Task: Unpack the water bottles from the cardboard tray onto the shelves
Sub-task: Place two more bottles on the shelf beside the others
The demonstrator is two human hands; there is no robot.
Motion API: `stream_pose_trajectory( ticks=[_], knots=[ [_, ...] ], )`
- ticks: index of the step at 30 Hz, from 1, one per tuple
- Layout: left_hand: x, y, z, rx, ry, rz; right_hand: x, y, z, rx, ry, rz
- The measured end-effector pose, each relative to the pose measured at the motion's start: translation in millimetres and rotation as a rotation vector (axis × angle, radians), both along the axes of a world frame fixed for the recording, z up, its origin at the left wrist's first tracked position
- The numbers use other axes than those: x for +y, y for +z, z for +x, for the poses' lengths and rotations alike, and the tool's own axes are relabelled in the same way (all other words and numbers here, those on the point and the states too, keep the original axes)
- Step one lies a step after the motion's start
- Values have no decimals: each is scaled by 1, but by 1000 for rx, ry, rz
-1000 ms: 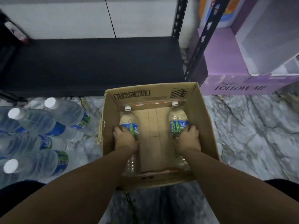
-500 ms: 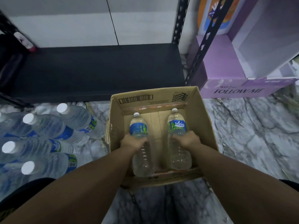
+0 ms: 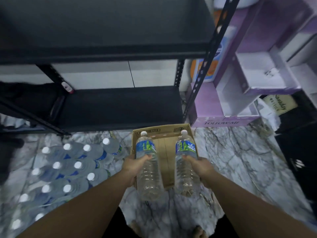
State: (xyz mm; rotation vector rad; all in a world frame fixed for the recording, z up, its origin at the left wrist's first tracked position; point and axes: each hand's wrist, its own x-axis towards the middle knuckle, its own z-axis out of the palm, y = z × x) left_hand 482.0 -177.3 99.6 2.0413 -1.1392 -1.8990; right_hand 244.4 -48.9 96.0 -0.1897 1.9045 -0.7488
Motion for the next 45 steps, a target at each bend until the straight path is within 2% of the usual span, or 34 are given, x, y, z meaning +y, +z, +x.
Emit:
stream_pose_trajectory(
  ticks=[9,13,20,32,38,45],
  knots=[
    [31,252,17,106,-32,-235,25,270,23,-10,107,-282],
    [29,337,18,168,-32,-372,19,352,27,70,150,-408],
    [17,456,17,310,8,-596,-8,453,29,158,268,-646],
    [-21,613,35,452,119,-967,-84,623,36,292,428,-1102],
    [-66,692,64,514,148,-1129,-130,697,66,299,446,-1269],
    [-146,781,114,582,107,-1353,-207,775,119,410,420,-1452]
  ],
)
